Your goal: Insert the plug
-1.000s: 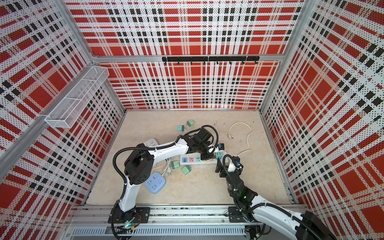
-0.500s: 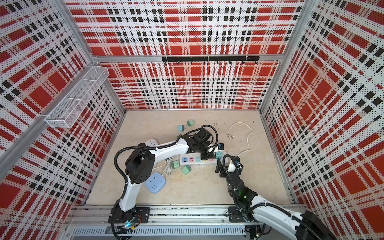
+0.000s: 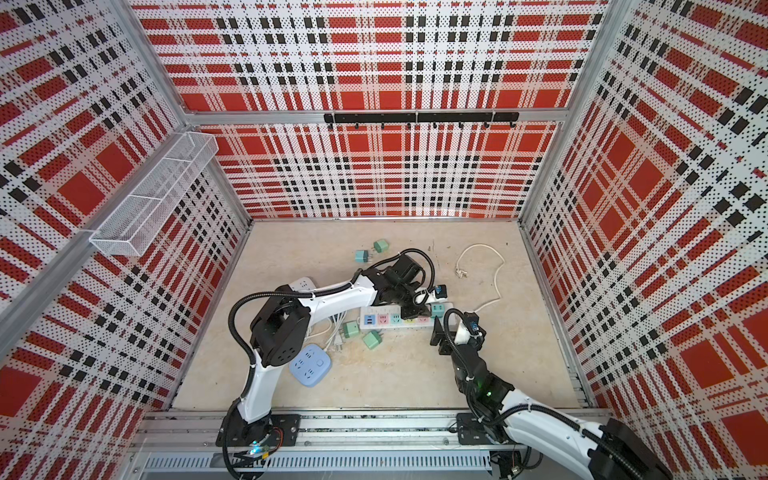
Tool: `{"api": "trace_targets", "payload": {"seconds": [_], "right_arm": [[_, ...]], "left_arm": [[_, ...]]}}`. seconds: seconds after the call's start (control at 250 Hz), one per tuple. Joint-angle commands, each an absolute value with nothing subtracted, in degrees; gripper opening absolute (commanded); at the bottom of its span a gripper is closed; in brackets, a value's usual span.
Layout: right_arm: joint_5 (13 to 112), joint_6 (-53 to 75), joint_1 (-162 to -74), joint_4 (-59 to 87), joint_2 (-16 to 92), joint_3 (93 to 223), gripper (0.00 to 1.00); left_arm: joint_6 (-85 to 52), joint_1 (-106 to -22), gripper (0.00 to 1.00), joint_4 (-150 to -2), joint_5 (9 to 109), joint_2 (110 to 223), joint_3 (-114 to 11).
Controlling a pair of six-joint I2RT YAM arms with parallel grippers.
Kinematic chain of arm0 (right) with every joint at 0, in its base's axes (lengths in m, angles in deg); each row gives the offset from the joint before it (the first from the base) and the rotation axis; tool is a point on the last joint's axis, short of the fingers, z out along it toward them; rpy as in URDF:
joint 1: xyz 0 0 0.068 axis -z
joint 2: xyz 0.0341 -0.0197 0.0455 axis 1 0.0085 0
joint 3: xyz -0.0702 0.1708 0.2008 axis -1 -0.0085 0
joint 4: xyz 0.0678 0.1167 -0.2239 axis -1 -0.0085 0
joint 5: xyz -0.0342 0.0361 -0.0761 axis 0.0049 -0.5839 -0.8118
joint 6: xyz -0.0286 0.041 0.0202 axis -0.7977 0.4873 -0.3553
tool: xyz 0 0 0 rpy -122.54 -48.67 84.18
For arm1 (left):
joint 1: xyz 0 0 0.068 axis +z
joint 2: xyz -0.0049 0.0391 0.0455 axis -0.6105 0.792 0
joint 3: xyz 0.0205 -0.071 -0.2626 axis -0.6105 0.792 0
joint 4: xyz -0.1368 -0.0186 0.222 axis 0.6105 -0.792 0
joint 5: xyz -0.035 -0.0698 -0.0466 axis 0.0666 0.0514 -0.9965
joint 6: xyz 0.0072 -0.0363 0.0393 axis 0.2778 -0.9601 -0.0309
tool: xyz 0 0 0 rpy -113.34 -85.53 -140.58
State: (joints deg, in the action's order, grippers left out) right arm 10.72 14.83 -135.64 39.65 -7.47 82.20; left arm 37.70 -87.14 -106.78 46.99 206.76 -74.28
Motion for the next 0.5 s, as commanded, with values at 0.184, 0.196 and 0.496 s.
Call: {"api": "trace_targets", "payload": {"seconds": [0.184,0.196,0.496], "right_arm": [[10.73,14.99,-135.38,42.07,-7.43,81.58,1.00],[10.80,14.97,-135.33,42.09,-7.41,81.62,1.00],[10.75,15.07,-135.36,42.20,-7.41,81.63,1.00]], "left_arm": [[38.88,-86.49,0.00,-106.43,45.89,209.17,-71.48],[38.94,-86.41,0.00,-106.44,45.76,209.30,-71.48],[38.26,-85.87,0.00,-107.10,45.61,210.29,-71.56]]}}
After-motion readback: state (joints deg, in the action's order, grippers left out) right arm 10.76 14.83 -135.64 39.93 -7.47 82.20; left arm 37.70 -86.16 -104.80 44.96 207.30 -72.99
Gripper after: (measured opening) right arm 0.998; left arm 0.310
